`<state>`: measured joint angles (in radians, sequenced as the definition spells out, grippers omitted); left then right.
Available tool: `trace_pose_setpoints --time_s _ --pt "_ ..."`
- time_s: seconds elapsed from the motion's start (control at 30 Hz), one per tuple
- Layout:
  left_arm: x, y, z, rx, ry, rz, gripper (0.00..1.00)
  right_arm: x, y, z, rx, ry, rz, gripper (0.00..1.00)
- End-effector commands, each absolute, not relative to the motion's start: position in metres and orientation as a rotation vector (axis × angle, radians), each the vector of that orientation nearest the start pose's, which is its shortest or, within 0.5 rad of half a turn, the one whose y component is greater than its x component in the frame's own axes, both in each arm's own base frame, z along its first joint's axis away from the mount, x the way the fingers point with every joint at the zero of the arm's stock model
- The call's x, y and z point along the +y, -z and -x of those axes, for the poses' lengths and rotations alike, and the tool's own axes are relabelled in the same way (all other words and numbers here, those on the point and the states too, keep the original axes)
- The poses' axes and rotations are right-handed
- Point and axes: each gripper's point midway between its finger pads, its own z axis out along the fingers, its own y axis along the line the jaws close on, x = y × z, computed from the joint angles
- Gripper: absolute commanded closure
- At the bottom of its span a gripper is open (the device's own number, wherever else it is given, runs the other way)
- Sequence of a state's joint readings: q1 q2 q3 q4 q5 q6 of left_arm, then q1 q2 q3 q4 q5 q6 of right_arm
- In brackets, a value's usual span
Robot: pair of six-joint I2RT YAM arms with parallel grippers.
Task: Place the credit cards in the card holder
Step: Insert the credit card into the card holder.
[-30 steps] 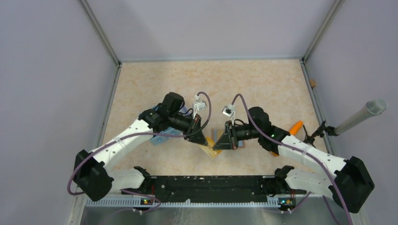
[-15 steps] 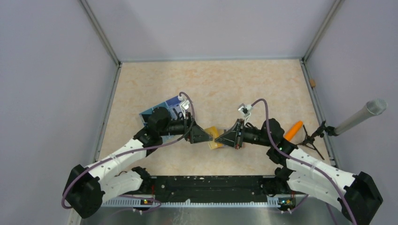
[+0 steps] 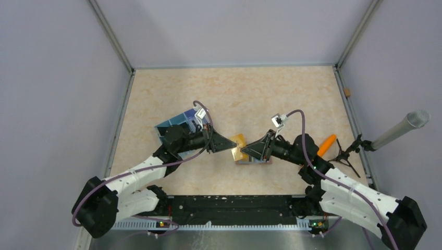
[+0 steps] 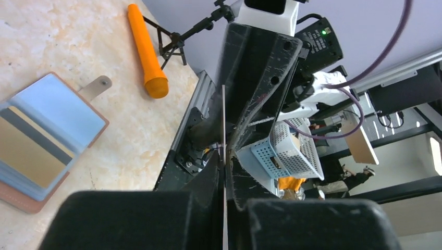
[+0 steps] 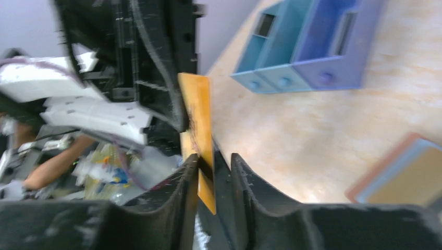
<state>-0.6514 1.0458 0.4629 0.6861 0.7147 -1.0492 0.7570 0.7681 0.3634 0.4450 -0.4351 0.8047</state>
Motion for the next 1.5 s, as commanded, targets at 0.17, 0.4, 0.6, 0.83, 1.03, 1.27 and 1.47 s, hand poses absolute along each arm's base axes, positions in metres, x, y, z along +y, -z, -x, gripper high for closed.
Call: trace_pose_setpoints --time_s 0.17,0.4,0.6,0.83,1.03,1.27,1.47 --pt "-0.310 -0.205 -0.194 2.045 1.558 -0.312 1.00 0.174 -0.151 -0.209 2.211 -0.678 -0.049 0.28" --pt "-0.334 -0.155 -0.208 2.293 1.527 -0.334 1.00 0.112 -0.098 -0.211 2.405 -0.340 -0.218 0.31" --pt "-0.363 -0.125 -0.210 2.383 1.544 -0.404 1.00 0.106 -0.071 -0.218 2.469 -0.245 -0.225 0.37" --pt "-0.374 -0.101 -0.217 2.429 1.564 -0.386 1.00 0.112 -0.061 -0.236 2.447 -0.232 -0.203 0.50" --pt "-0.377 -0.086 -0.219 2.465 1.565 -0.371 1.00 0.112 -0.052 -0.251 2.441 -0.184 -0.185 0.67" --pt "-0.379 -0.072 -0.223 2.497 1.549 -0.336 1.00 0.112 -0.041 -0.257 2.455 -0.154 -0.182 0.83" --pt "-0.383 -0.064 -0.227 2.518 1.558 -0.287 1.00 0.105 -0.037 -0.255 2.467 -0.102 -0.192 0.98"
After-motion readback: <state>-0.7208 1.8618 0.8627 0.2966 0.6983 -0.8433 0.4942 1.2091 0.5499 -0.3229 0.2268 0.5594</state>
